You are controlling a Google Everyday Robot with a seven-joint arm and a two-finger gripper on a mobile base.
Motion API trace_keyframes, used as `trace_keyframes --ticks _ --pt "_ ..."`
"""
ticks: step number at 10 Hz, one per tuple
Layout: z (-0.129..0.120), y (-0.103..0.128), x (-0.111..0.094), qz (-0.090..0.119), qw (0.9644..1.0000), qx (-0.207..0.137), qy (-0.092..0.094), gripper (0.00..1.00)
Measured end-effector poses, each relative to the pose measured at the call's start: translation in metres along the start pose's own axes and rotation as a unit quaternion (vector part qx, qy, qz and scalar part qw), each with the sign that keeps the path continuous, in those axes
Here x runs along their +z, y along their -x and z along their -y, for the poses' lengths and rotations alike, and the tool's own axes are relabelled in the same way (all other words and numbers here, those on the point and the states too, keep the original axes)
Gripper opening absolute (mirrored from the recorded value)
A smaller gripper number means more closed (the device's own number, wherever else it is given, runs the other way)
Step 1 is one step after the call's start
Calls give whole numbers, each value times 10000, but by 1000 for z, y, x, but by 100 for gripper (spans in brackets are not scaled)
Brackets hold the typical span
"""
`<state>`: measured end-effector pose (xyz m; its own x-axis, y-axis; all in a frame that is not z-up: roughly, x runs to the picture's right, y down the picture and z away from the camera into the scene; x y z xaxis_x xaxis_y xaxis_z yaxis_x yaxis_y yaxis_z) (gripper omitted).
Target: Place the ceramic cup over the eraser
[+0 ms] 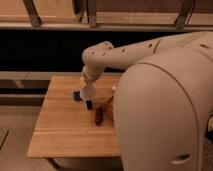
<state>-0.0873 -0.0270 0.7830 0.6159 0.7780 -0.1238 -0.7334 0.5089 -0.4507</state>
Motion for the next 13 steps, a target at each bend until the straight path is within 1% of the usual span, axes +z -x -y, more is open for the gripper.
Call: trace_keyframes --ticks 2,3,4,5,6,7,8,9,10,11,12,13 --pt "2 -5 20 -35 9997 -43 226 0" --pt "3 -5 23 -39 9996 -53 267 1" --pt "3 -5 23 -38 9996 -55 272 6" --pt "2 -6 24 -41 9996 -56 273 18" --pt "2 -5 23 -39 9996 -56 273 26" --pt "2 -5 24 -40 9996 -56 272 38" --pt "2 -5 24 -39 9996 -57 273 46" --pt "2 -5 23 -38 9996 -64 269 56" --pt "4 -6 19 -18 9997 -71 226 68" --pt "12 -7 10 37 9999 14 108 76" --pt "19 -12 3 76 9999 128 13 80" --pt "25 -17 -5 131 9996 256 -51 80"
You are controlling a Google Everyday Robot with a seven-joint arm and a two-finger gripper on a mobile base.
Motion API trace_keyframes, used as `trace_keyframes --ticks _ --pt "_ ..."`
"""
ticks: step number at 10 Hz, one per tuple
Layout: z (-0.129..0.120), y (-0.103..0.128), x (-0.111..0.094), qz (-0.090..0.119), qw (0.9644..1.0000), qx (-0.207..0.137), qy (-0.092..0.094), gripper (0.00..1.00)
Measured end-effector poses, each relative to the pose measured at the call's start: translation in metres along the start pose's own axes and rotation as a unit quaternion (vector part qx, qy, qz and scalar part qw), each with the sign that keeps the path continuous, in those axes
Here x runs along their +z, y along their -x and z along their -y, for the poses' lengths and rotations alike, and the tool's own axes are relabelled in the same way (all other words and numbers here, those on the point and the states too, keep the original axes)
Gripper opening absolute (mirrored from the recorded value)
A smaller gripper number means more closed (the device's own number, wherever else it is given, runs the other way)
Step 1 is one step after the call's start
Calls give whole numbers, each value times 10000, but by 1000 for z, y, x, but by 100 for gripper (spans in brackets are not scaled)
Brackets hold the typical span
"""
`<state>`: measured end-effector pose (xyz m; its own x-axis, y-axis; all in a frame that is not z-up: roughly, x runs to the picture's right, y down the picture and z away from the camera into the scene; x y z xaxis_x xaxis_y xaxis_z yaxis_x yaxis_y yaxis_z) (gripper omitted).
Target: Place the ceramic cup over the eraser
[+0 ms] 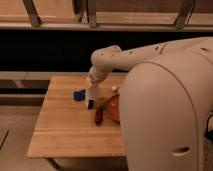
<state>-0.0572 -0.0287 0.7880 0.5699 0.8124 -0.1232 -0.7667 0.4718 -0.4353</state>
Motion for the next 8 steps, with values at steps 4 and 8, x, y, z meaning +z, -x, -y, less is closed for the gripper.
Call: trace_keyframes --ticks 4,8 --pt "-33 -5 6 231 9982 79 542 80" --pt "-41 3 14 630 9929 148 1003 80"
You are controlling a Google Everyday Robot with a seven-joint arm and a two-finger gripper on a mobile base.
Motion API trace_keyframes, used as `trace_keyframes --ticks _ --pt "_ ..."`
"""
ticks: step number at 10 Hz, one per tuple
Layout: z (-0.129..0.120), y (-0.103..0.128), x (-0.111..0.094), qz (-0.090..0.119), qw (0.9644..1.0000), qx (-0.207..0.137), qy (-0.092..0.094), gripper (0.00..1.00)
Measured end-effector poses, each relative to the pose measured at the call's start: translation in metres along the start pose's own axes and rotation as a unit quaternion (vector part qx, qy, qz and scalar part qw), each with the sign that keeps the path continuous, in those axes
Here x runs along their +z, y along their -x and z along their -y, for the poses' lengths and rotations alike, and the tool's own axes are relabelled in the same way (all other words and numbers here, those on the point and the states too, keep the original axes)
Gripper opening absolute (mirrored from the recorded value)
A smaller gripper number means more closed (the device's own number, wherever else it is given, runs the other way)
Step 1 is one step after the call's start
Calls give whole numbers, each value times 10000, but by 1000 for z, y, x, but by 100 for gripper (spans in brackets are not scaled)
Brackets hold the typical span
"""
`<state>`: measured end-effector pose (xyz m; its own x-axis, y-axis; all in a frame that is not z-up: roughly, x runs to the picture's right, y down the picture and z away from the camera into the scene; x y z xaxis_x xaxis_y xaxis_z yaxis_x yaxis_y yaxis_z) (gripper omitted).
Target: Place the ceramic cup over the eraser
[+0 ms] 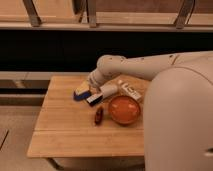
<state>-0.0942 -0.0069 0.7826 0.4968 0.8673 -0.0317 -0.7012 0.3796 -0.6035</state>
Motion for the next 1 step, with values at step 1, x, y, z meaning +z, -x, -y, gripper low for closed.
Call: trace_keyframes --ticks 1 --pt "0 0 0 1 10000 0 4 80"
